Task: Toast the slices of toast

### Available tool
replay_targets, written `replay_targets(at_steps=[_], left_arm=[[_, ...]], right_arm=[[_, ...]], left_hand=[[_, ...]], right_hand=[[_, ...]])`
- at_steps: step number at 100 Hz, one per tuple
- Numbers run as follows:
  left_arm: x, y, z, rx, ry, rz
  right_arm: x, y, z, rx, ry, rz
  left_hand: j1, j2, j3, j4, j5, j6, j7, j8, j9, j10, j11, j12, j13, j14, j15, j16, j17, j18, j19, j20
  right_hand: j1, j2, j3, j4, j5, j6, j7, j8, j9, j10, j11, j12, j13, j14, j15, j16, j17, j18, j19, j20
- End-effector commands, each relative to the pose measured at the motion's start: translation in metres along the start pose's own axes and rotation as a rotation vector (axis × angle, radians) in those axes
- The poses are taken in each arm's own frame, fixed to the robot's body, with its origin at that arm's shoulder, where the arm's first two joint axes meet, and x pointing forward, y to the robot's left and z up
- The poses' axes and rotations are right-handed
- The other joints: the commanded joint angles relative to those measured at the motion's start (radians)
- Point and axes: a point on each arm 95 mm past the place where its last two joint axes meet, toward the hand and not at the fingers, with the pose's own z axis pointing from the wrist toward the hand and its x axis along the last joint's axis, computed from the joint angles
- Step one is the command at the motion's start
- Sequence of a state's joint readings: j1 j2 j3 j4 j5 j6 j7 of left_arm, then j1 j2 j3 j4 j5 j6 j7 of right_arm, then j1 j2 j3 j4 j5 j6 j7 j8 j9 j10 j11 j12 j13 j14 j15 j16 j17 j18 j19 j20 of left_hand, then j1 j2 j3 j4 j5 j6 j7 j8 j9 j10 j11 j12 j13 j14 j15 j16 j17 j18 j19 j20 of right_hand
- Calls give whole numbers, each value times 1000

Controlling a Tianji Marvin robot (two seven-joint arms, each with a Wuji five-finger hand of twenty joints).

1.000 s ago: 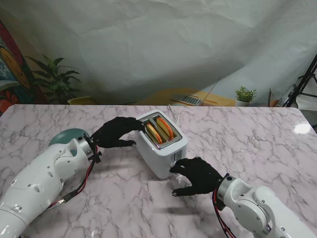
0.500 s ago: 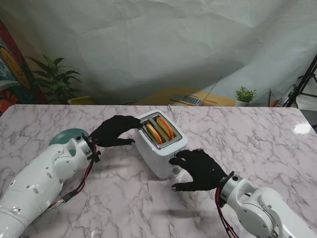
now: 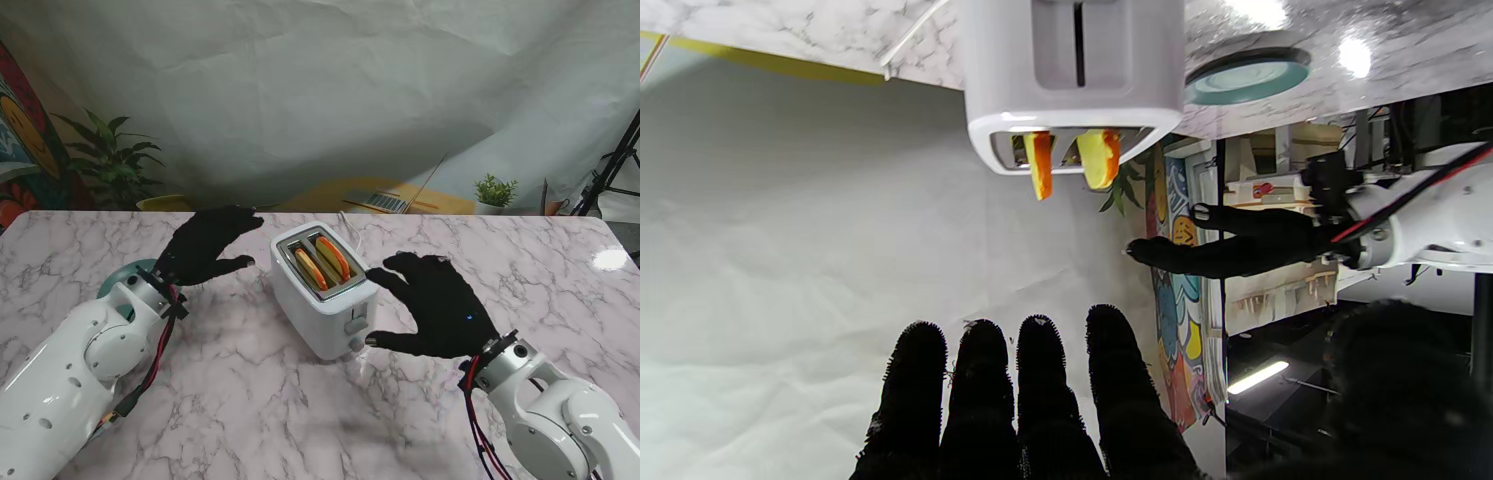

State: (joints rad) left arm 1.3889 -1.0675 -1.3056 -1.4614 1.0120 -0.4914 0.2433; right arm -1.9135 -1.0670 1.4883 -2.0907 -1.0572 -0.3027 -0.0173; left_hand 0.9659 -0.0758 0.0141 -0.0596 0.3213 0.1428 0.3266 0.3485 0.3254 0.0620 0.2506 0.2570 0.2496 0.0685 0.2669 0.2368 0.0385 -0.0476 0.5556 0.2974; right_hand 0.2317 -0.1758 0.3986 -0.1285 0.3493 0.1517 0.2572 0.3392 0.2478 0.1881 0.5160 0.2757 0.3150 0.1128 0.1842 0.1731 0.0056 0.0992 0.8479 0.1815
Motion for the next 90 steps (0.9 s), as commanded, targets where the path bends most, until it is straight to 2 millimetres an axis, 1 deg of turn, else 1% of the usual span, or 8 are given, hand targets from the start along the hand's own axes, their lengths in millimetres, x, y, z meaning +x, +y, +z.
replay_targets(at_steps=[1, 20, 25, 33, 44, 52, 67, 90], left_arm=[[6, 7, -11, -35, -33, -3], [19, 9, -38, -56, -156, 40], [24, 11, -45, -72, -178, 39], [32, 14, -56, -105, -207, 43], [43, 18, -69, -152, -254, 37], [50, 23, -77, -172, -288, 35], [58, 34, -88, -185, -336, 28], [60, 45, -96, -175, -388, 10]], right_arm=[[0, 2, -4, -13, -13, -14], [-2, 2, -11, -53, -50, -30], [-2, 1, -13, -66, -59, -25], [2, 0, -16, -81, -77, -18], [3, -4, -21, -73, -94, -25], [3, -8, -24, -74, -109, -21], [2, -18, -30, -77, -140, 14], [-5, -38, -38, -95, -220, 41]], left_hand=[[29, 40, -23, 32, -19, 29, -38, -16, -40, 21, -25, -18, -44, 23, 1, -5, -31, -36, -30, -22], [12, 63, -33, 34, -35, 69, -132, -23, -100, 52, -69, -28, -103, 44, -17, -16, -58, -23, -78, -45], [2, 67, -33, 35, -33, 76, -170, -19, -115, 60, -87, -30, -122, 49, -24, -21, -53, -18, -124, -68], [-12, 72, -36, 35, -39, 90, -201, -14, -138, 73, -107, -34, -148, 58, -33, -27, -56, -9, -166, -88], [-23, 75, -37, 35, -50, 112, -238, -11, -160, 88, -133, -37, -157, 69, -64, -46, -56, 1, -217, -112], [-30, 76, -39, 34, -55, 120, -247, -10, -166, 98, -141, -38, -161, 75, -73, -51, -58, 6, -230, -117], [-33, 71, -39, 35, -53, 126, -255, -9, -162, 101, -150, -39, -160, 77, -80, -56, -55, 8, -243, -123], [-29, 66, -36, 35, -45, 126, -259, -5, -150, 100, -158, -36, -159, 76, -75, -53, -53, 7, -244, -121]], right_hand=[[4, -3, -7, 23, 1, 24, -22, 14, 7, 15, 5, -5, 3, 4, 27, 8, -4, -14, -5, -7], [-4, -6, 2, 21, 4, 23, -26, 10, 6, 16, 0, -7, 1, 4, 22, 6, -5, -9, -11, -10], [-3, -8, 5, 21, 7, 23, -27, 9, 7, 17, -2, -7, 2, 4, 21, 5, -5, -9, -13, -10], [-3, -12, 10, 21, 12, 23, -28, 8, 10, 18, -4, -8, 4, 3, 20, 5, -5, -9, -13, -11], [-7, -9, 14, 19, 12, 23, -30, 5, 9, 19, -8, -9, 1, 4, 17, 3, -4, -9, -14, -11], [-7, -13, 18, 19, 15, 24, -31, 3, 9, 19, -10, -10, 1, 2, 16, 3, -6, -9, -17, -13], [-1, -16, 29, 18, 25, 25, -32, -1, 14, 18, -11, -10, 6, 3, 16, 2, -3, -9, -21, -15], [-6, -29, 56, 14, 36, 25, -29, -5, 21, 18, -8, -8, 11, 4, 17, 3, 0, -10, -24, -17]])
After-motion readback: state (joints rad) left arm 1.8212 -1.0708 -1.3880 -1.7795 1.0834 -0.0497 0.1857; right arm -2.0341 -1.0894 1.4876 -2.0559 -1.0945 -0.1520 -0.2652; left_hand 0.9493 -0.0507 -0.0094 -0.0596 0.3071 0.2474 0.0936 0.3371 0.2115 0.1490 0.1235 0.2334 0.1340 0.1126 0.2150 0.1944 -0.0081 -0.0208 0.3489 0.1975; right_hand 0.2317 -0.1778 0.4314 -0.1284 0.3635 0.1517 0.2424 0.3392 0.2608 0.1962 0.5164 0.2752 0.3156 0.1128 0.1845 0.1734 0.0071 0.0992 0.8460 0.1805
